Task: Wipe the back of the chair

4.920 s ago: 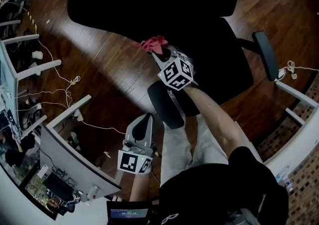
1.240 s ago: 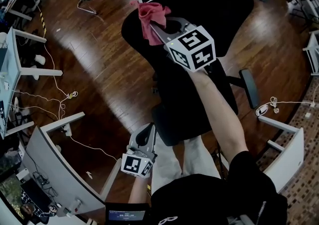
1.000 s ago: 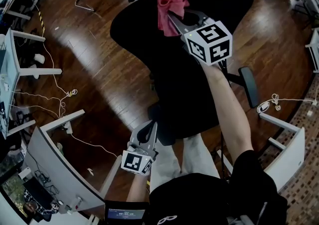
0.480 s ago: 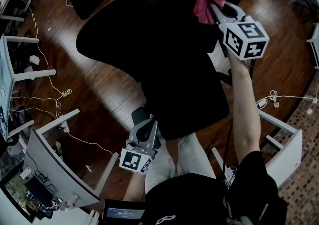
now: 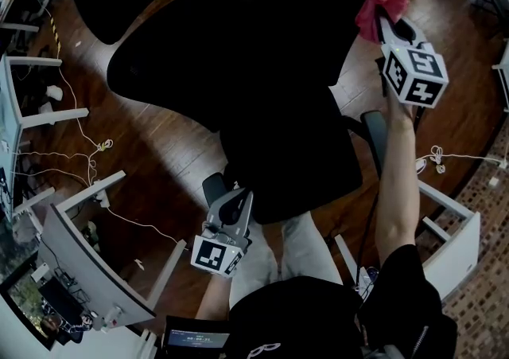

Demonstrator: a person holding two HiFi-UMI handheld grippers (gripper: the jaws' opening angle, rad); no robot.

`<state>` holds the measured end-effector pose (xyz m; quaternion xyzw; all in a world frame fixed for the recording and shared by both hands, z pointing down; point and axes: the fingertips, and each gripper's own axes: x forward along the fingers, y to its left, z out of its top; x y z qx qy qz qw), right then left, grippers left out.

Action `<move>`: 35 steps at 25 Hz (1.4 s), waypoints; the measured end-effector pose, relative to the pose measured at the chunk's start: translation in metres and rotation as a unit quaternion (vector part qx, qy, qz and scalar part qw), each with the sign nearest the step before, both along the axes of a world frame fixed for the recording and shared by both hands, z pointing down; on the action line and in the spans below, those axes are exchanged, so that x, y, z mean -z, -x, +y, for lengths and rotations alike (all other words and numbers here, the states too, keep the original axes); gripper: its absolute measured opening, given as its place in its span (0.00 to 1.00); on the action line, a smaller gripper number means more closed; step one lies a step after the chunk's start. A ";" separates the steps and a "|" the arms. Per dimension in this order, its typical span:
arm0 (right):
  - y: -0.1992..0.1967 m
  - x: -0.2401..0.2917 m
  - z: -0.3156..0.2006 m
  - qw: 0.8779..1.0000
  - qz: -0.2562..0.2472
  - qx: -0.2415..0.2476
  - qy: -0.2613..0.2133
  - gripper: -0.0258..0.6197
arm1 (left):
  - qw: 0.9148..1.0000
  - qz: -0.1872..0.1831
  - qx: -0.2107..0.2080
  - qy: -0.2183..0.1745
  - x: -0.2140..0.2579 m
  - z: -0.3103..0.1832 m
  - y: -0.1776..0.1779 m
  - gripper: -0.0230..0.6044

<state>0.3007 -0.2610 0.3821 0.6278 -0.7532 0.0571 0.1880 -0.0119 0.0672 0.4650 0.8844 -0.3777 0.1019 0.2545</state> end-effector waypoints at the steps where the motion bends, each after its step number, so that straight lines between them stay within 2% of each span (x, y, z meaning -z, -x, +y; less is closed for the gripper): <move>1: -0.004 -0.003 0.002 1.000 0.013 -0.009 0.002 0.12 | 1.000 0.000 0.000 0.001 0.000 0.000 0.000 0.02; 3: -0.002 -0.011 0.006 0.999 0.035 -0.011 0.009 0.12 | 1.000 0.001 -0.001 0.002 -0.002 0.001 0.002 0.02; 6: 0.017 -0.024 0.014 0.998 0.060 0.010 0.018 0.12 | 1.000 0.001 0.001 0.003 -0.003 0.004 0.001 0.02; 11: 0.060 -0.042 0.029 0.996 0.054 0.061 0.033 0.12 | 1.000 0.000 0.000 -0.003 0.001 0.011 -0.009 0.02; 17: 0.180 -0.045 0.020 0.990 0.053 0.122 0.046 0.12 | 1.000 0.010 0.007 0.016 0.003 -0.001 0.040 0.02; 22: 0.271 -0.041 0.047 0.984 0.043 0.170 0.031 0.12 | 1.000 0.021 0.013 0.013 -0.003 0.013 0.069 0.02; 26: 0.342 -0.036 0.071 0.975 0.029 0.220 0.025 0.12 | 1.000 0.020 0.013 0.014 -0.005 0.021 0.085 0.02; 30: 0.391 -0.035 0.091 0.965 0.017 0.262 0.022 0.12 | 1.000 0.023 0.014 0.010 -0.005 0.024 0.092 0.02; 35: 0.430 -0.036 0.115 0.949 -0.004 0.316 0.025 0.12 | 1.000 0.021 0.014 0.009 -0.008 0.026 0.097 0.02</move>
